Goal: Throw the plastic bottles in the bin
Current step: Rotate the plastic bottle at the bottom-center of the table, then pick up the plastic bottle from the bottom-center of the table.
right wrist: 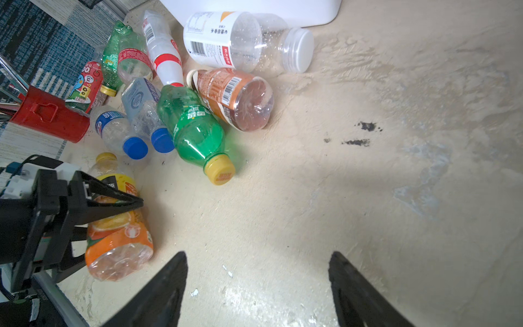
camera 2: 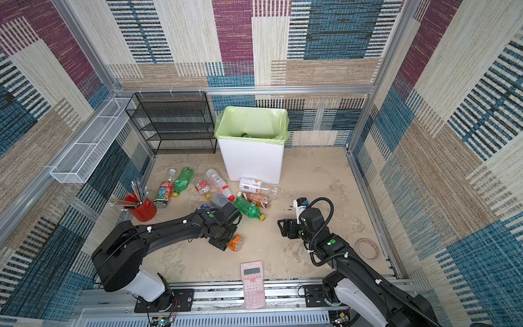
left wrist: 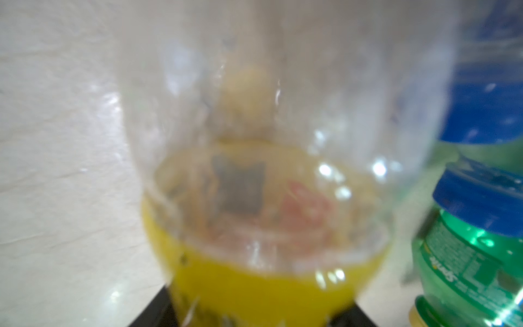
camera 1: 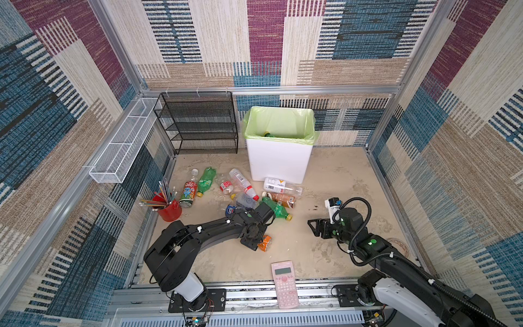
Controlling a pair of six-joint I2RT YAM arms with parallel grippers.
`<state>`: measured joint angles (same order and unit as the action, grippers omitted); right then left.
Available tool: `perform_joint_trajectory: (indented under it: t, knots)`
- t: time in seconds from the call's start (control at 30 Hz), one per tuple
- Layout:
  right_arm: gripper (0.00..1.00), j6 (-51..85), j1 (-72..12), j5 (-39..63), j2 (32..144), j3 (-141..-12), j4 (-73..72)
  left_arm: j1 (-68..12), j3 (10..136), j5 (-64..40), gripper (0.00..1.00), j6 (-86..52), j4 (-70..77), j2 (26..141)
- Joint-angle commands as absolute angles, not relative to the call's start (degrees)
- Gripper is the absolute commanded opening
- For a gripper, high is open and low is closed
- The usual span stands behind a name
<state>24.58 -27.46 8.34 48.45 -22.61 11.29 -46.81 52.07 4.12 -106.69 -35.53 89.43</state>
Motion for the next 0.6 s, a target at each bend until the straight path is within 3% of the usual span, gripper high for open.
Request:
perform_joint_trajectory:
  t: [0.0, 0.13, 0.33, 0.57]
  knots:
    - [0.8, 25.12, -27.43, 8.0, 48.86, -22.69, 9.82, -46.59, 50.24, 3.64, 0.64, -101.97, -40.14, 87.74]
    - [0.79, 25.58, -27.5, 8.26, 49.61, -22.62, 9.38, -45.71, 49.33, 3.6, 0.69, -97.49, -40.61, 87.41]
    - [0.79, 25.97, -27.46, 8.61, 50.75, -22.91, 9.25, -44.48, 48.47, 1.72, 0.69, -92.37, -38.95, 89.06]
    - [0.79, 25.56, -27.46, 8.61, 51.59, -24.33, 9.95, -44.12, 47.59, 1.46, 0.5, -89.59, -38.89, 87.79]
